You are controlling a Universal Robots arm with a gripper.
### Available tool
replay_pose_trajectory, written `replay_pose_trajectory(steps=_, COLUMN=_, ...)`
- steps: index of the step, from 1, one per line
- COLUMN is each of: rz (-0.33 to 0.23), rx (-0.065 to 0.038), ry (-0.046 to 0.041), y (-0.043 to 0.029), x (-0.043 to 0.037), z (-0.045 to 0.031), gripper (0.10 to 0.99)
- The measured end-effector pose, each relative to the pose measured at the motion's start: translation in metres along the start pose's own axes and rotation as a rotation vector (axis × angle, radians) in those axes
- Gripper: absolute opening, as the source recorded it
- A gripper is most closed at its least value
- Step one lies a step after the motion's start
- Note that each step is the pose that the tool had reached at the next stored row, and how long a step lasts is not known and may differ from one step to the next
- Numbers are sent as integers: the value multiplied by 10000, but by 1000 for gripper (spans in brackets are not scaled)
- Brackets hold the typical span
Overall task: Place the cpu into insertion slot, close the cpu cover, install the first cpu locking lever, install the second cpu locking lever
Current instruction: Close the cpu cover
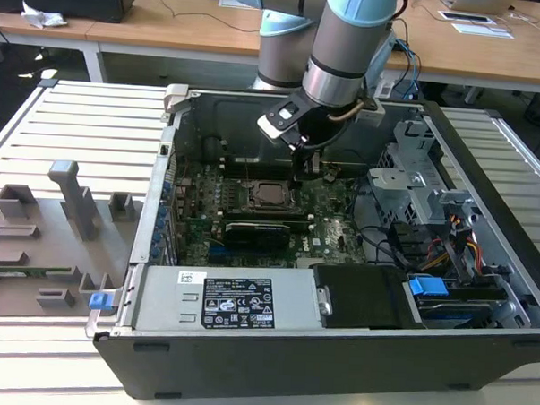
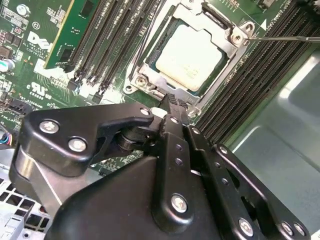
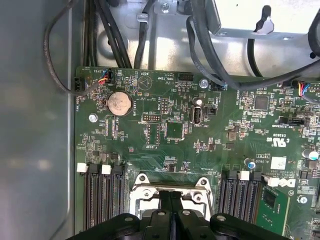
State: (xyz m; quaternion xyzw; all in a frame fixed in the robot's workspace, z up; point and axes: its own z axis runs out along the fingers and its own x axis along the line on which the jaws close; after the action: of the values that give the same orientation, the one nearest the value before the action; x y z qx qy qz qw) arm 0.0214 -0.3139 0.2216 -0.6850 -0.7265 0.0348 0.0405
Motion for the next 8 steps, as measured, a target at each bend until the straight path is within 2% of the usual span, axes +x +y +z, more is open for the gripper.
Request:
replay_pose_trajectory(steps=6, rz=0, rx=0, ry=0, y=-8, x=1, z=-71, gripper=106)
replay_pose_trajectory(steps=8, rz=0, rx=0, ry=0, y=-14, x=1, z=-135, gripper=106)
